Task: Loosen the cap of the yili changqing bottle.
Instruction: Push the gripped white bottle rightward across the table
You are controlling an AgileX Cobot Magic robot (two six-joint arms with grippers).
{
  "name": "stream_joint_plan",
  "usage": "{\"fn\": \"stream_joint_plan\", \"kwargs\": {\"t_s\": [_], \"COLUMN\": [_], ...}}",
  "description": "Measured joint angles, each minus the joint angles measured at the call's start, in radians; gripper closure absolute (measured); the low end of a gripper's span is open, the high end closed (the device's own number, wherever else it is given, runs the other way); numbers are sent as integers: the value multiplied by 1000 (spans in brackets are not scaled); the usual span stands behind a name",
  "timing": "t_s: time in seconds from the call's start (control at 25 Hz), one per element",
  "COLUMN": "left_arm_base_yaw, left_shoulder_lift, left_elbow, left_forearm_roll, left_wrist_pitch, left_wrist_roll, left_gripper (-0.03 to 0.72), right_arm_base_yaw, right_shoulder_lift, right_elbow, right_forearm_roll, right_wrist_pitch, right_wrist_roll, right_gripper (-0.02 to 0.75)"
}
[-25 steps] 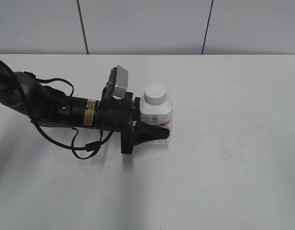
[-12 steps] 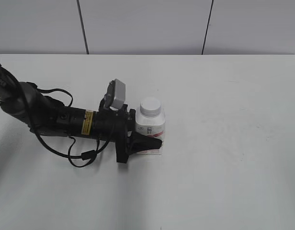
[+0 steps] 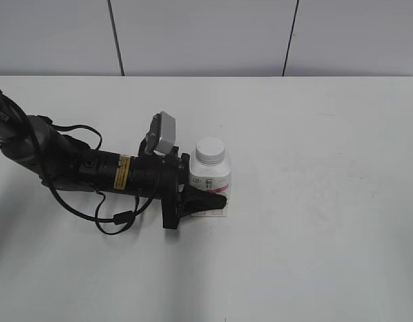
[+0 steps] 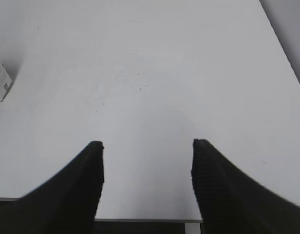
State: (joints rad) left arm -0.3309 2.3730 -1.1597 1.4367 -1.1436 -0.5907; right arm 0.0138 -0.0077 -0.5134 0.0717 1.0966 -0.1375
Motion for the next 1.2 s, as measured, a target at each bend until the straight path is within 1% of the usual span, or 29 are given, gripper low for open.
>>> {"fn": "stream_joint_plan", "kwargs": {"t_s": [0.92, 1.0, 1.2], "left_arm_base_yaw": [0, 0, 0], "left_shoulder_lift": [0, 0, 0], "left_elbow": [0, 0, 0], "left_forearm_roll": [2, 2, 2], "left_wrist_pitch": [0, 0, 0], "left_wrist_roll": [1, 1, 1], "left_gripper": [309, 309, 309], "right_arm_base_yaw": [0, 0, 0], "right_shoulder_lift": [3, 43, 276], "right_elbow": [-4, -13, -77], "right_forearm_roll": [11, 27, 95], "right_wrist_pitch": [-1, -6, -8], "right_wrist_roll": [14, 46, 72], "right_gripper": [277, 277, 277]}}
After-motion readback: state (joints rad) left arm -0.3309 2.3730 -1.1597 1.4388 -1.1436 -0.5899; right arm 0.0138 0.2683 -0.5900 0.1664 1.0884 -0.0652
